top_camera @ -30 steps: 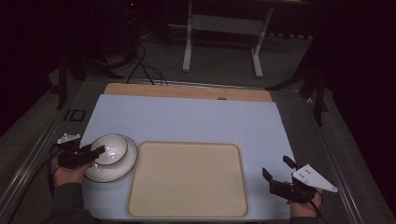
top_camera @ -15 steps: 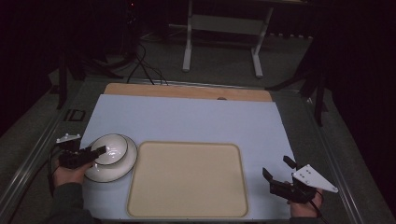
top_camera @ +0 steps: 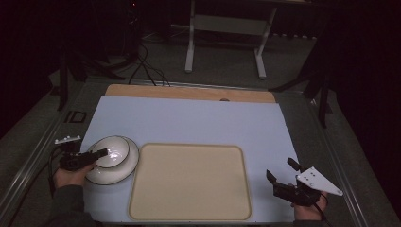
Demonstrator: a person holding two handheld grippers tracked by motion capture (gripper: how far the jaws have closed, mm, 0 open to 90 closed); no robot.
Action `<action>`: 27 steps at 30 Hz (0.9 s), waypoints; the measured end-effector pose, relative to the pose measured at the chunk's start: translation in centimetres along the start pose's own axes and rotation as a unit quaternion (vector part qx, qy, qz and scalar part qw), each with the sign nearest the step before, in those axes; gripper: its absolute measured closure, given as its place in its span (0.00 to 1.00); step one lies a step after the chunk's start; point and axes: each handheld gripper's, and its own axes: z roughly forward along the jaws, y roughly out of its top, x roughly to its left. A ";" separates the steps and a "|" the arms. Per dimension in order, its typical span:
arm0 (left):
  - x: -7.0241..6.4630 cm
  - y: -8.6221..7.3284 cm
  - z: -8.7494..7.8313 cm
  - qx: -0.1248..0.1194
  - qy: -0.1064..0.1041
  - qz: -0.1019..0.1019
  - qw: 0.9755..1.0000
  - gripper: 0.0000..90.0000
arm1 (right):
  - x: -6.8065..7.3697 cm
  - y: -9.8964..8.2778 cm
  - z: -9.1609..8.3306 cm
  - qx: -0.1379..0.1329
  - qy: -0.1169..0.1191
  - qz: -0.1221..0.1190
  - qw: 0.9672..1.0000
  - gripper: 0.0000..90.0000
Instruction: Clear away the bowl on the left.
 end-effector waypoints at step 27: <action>0.0 -0.1 -0.4 0.002 -0.023 -0.019 1.000 0.87 | 0.0 0.0 -0.1 -0.004 -0.005 0.003 1.000 0.16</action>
